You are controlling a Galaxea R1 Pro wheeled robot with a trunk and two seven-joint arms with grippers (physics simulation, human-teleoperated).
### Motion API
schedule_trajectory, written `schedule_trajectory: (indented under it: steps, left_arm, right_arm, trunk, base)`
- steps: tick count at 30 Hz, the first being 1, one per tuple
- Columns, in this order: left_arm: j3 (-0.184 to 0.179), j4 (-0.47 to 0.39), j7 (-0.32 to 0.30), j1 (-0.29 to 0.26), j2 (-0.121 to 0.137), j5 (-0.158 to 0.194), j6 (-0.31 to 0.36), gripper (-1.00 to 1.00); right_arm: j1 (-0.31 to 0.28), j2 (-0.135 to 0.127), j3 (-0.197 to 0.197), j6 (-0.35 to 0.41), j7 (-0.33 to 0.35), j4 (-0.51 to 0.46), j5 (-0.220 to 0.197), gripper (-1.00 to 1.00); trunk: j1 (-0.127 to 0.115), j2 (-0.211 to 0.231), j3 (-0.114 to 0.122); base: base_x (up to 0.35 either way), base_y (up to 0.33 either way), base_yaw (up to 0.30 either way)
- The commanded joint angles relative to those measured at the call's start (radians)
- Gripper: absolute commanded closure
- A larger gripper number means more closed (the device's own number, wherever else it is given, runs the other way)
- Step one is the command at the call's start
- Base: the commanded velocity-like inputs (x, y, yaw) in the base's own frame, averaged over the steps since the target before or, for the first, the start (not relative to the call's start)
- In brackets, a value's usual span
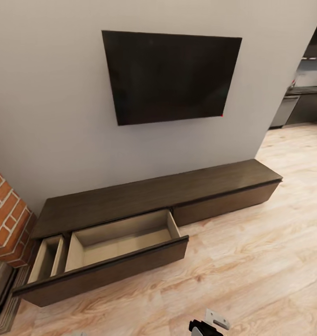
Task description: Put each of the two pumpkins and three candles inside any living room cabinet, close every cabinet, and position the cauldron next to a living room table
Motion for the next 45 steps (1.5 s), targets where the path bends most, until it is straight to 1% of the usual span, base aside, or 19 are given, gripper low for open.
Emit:
schedule_trajectory:
  steps: [1,45]
  left_arm:
    - [0.0,0.0,0.0,0.0,0.0,0.0,0.0,-1.0]
    - [-0.002,0.0,0.0,0.0,-0.002,-0.002,0.0,-1.0]
  right_arm:
    - [0.0,0.0,0.0,0.0,0.0,0.0,0.0,-1.0]
    - [0.0,0.0,-0.003,0.0,0.0,0.012,-0.002,-1.0]
  trunk:
    - [0.0,0.0,0.001]
    - [0.0,0.0,0.033]
  base:
    - [0.0,0.0,-0.282]
    - [0.0,0.0,-0.28]
